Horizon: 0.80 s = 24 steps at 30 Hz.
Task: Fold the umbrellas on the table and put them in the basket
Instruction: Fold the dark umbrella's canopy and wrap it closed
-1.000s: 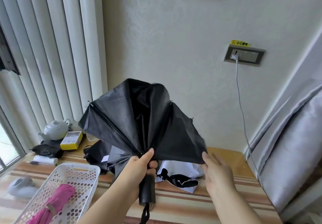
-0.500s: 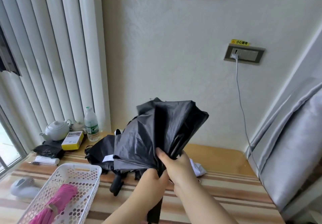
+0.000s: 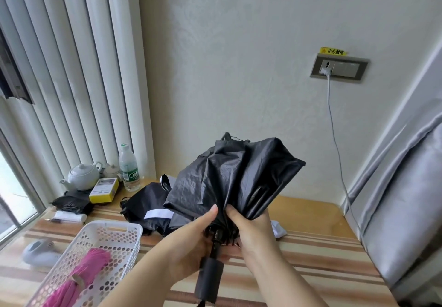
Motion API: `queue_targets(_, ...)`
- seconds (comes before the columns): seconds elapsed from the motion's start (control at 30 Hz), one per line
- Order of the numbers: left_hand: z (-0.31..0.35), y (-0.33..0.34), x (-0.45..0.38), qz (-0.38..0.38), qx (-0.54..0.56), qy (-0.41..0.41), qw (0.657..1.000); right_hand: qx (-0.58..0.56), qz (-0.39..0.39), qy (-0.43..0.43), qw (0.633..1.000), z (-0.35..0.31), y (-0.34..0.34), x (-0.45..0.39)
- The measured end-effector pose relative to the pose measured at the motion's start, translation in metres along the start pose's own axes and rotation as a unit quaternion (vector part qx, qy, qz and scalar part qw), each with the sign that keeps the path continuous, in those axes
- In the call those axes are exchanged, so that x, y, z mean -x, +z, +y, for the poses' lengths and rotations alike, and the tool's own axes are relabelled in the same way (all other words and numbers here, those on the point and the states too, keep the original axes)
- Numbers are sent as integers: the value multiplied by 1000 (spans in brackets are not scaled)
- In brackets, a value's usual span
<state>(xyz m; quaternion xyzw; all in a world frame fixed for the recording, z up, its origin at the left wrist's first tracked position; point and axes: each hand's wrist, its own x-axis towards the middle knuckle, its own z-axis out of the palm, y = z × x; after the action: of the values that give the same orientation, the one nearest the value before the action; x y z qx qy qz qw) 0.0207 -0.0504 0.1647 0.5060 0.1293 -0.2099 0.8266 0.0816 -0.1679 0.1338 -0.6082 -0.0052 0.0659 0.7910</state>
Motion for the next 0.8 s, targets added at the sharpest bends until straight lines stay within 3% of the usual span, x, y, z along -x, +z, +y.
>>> queue_targets(0.2,-11,9,-10,58,-66,36,995,42,3,32,999,-3,-1,-2)
queue_targets(0.53,-10,15,-16,-36,125,34,991,71,-21,31,997,-21,-10,1)
queue_targets(0.73,-12,16,-18,2,63,90,994,59,-72,67,993,-27,-15,4)
queue_targets(0.8,-11,16,-17,15,70,101,992,88,-45,40,994,-30,-21,7)
